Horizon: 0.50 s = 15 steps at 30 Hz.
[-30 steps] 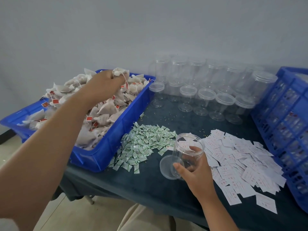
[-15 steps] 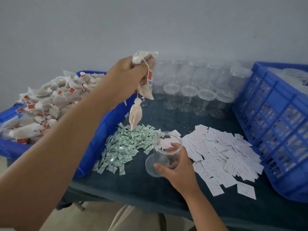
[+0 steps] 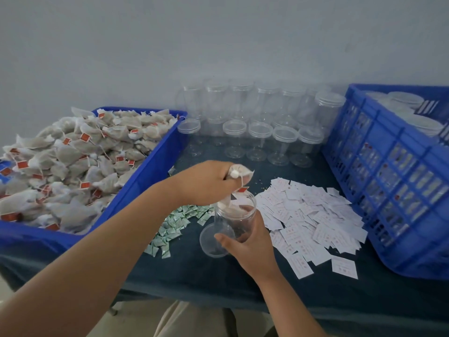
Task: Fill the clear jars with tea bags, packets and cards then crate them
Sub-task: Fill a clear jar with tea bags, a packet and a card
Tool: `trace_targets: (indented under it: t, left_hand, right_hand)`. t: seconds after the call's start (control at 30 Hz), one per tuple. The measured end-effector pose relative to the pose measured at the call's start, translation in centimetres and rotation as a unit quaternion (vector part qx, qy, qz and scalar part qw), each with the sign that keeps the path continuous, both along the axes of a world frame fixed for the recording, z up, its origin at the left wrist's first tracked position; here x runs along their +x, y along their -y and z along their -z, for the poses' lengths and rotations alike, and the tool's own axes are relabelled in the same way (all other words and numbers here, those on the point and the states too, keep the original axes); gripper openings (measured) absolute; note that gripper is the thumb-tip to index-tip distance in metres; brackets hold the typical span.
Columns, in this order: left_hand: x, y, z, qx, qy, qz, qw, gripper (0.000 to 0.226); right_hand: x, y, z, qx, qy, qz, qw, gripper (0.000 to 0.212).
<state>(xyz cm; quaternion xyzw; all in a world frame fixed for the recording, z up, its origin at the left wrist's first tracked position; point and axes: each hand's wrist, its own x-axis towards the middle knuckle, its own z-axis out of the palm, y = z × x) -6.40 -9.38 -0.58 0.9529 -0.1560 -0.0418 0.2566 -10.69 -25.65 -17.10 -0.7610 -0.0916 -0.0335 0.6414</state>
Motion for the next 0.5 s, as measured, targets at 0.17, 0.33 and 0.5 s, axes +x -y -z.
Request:
trace_targets:
  t: [0.17,0.33,0.5]
  left_hand:
    - [-0.2,-1.1,0.5,-0.058,-0.075,0.005,0.995,0.023]
    - [-0.3,-1.3,-0.4,-0.112,-0.078,-0.012,0.991,0.021]
    - [-0.2,-1.5,-0.4,-0.070,0.004,-0.030,0.997,0.019]
  right_hand:
    - [-0.1,-0.4,0.1,-0.036,0.018,0.001,0.999,0.078]
    - [-0.1,-0.3,0.1,-0.036,0.030,0.003,0.999,0.070]
    - [-0.2,-0.3,0.0,-0.036,0.039,0.010,0.999,0.073]
